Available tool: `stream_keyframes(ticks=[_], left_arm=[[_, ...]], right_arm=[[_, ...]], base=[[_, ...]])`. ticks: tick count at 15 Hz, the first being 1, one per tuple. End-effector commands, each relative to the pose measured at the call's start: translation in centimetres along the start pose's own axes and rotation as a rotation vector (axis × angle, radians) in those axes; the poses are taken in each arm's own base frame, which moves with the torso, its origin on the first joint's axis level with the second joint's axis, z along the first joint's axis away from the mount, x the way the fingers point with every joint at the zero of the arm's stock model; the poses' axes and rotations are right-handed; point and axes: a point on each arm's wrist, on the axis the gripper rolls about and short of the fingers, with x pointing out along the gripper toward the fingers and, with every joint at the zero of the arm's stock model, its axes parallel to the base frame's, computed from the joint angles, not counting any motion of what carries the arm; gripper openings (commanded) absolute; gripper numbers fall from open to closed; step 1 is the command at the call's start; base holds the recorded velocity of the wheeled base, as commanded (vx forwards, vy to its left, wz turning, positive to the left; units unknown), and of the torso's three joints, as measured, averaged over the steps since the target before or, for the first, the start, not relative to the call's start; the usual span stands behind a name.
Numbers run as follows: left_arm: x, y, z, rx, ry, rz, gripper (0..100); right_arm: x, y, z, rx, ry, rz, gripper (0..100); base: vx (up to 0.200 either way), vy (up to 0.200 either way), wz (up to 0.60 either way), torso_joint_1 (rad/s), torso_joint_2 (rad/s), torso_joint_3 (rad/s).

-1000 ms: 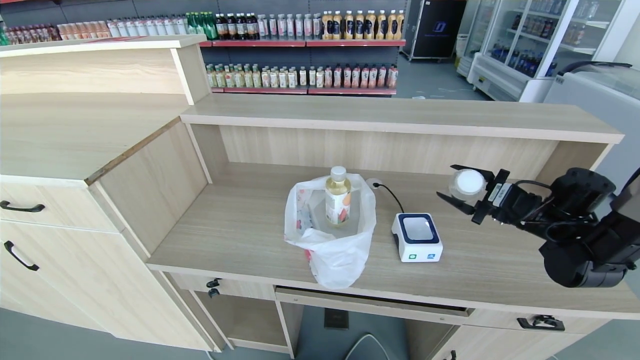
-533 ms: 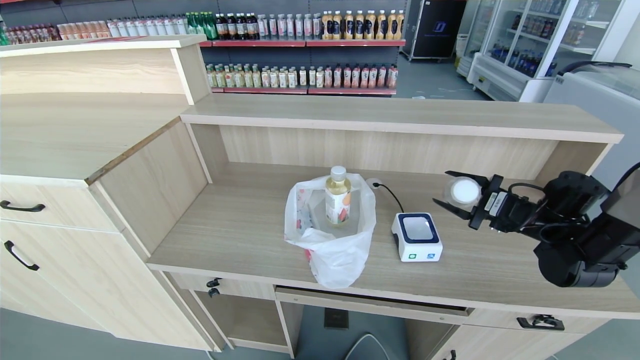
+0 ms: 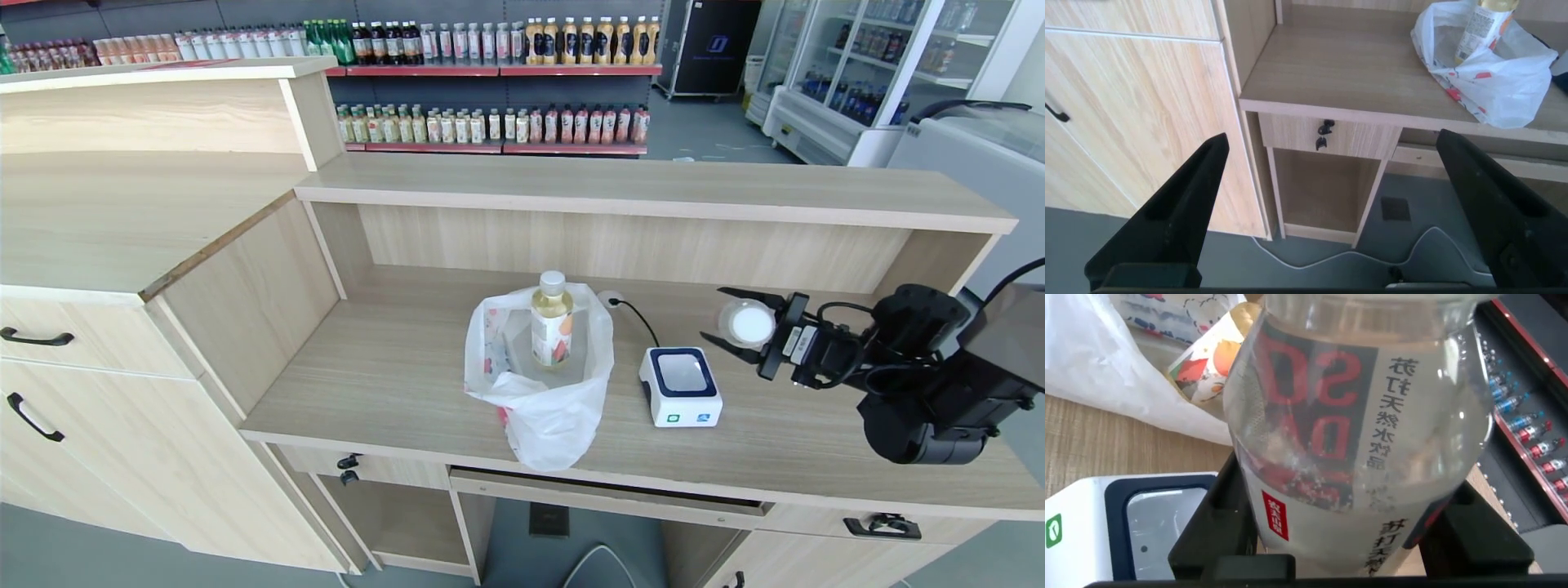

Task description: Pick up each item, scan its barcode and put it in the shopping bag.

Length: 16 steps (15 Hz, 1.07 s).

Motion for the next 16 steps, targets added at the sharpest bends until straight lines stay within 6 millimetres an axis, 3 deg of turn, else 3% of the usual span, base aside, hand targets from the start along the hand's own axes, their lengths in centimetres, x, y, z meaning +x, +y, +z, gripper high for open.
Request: stream_keyframes(ticks=[1, 16], left_arm=[[0.0, 0.0, 0.0, 0.000, 0.000, 0.000, 100], [0.0, 0.0, 0.0, 0.000, 0.000, 0.000, 100]], right_arm=[[0.0, 0.6, -0.3, 0.013, 0.000, 0.010, 0], [1.3, 2.1, -1.6, 0.020, -0.023, 0.033, 0]], base=[[0.000, 0.000, 0.00, 0.000, 0.00, 0.000], [0.000, 0.000, 0.00, 0.000, 0.00, 0.000]])
